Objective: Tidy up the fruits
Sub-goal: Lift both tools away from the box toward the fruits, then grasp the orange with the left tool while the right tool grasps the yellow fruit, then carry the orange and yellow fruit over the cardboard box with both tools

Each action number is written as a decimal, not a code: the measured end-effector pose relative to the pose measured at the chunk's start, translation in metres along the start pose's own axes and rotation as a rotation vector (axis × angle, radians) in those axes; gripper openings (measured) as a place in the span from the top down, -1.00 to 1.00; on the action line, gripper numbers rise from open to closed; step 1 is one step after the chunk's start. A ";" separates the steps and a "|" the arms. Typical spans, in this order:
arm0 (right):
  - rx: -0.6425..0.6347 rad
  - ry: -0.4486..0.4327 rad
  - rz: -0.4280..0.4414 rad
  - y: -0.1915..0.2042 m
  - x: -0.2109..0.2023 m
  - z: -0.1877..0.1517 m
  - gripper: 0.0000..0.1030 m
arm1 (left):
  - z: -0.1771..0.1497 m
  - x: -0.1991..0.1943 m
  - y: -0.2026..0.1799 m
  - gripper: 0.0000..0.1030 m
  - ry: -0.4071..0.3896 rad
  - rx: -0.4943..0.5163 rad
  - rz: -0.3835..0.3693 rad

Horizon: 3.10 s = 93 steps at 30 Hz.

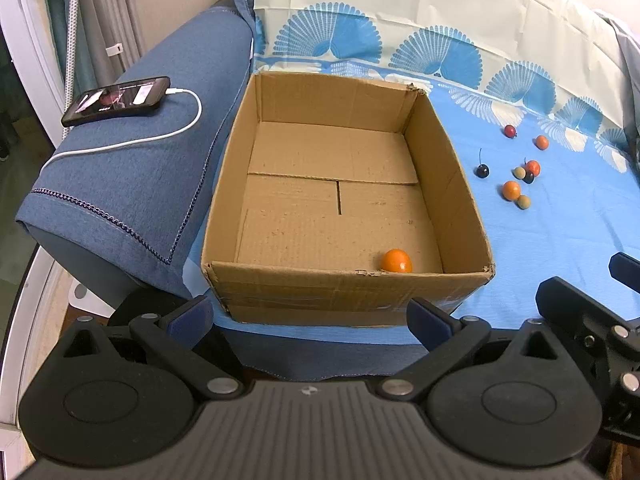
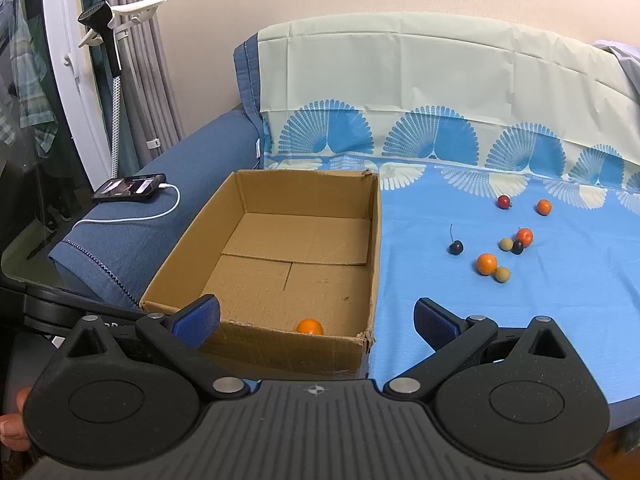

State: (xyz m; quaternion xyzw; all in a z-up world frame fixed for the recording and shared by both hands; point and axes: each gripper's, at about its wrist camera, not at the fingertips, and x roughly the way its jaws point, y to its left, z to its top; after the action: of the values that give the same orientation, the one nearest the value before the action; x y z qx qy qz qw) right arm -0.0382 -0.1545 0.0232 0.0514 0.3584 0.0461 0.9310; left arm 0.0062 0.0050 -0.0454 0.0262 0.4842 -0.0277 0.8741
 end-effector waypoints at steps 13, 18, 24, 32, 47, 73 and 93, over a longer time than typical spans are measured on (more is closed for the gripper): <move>0.024 0.014 0.004 -0.004 0.007 0.000 -0.98 | 0.006 0.006 -0.006 -0.99 0.022 0.013 0.008; 0.055 0.001 -0.014 -0.012 0.008 0.001 -0.98 | 0.012 0.006 -0.013 -0.99 0.014 0.027 0.005; 0.093 -0.008 -0.034 -0.028 0.009 0.001 -0.98 | 0.024 0.010 -0.029 -0.99 0.005 0.065 0.005; 0.162 -0.059 -0.169 -0.080 0.010 0.001 -0.98 | 0.051 0.027 -0.064 -0.99 0.024 0.094 -0.029; 0.262 0.018 -0.433 -0.245 0.130 -0.021 -0.98 | 0.129 0.109 -0.218 -0.99 0.058 0.233 -0.078; 0.328 0.035 -0.512 -0.338 0.284 -0.026 0.45 | 0.188 0.299 -0.316 -0.99 0.318 0.055 -0.158; 0.520 -0.024 -0.684 -0.376 0.269 -0.039 0.45 | 0.173 0.328 -0.351 0.17 0.408 0.020 -0.210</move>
State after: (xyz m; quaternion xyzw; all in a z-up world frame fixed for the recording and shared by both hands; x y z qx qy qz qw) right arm 0.1525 -0.4912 -0.2323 0.1631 0.3435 -0.3578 0.8529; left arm 0.3002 -0.3647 -0.2386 -0.0105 0.6507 -0.1174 0.7502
